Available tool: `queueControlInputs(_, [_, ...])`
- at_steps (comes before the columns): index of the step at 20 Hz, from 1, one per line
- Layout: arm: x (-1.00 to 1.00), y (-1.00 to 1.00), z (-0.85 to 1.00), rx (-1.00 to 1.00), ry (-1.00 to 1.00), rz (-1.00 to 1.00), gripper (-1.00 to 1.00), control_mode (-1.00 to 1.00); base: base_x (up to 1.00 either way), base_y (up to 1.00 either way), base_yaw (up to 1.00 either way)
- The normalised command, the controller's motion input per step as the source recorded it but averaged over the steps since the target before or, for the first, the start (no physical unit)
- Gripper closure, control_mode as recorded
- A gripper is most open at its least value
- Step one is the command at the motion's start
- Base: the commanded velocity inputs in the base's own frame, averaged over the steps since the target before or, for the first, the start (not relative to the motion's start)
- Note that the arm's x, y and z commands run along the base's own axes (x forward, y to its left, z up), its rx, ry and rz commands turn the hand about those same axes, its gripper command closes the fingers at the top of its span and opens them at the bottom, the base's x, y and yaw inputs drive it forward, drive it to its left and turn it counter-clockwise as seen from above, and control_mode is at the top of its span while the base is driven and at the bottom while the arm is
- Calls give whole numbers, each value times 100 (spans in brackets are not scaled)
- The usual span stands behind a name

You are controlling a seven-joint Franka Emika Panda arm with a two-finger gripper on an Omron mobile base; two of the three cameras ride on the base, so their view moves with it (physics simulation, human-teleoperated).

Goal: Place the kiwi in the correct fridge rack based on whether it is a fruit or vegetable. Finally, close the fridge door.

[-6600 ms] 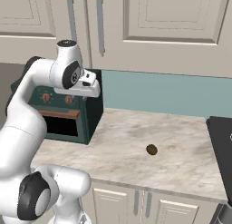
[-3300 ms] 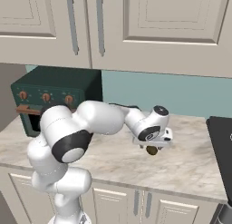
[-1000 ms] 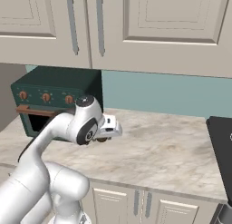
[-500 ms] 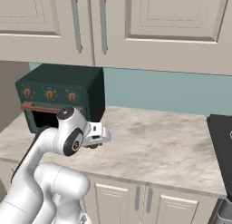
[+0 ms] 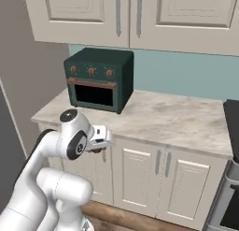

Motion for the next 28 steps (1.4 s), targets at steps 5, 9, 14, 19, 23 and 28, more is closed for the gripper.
queueControlInputs(5, [0,0,0,0,0,0,100,100,-100,-5,35])
queueControlInputs(9, [0,0,0,0,0,0,100,100,-100,0,44])
queueControlInputs(14, [0,0,0,0,0,0,100,100,-87,0,57])
queueControlInputs(19, [0,0,0,0,0,0,100,100,-60,17,65])
queueControlInputs(23, [0,0,0,0,0,0,100,100,-29,51,62])
queueControlInputs(28, [0,0,0,0,0,0,100,100,21,93,33])
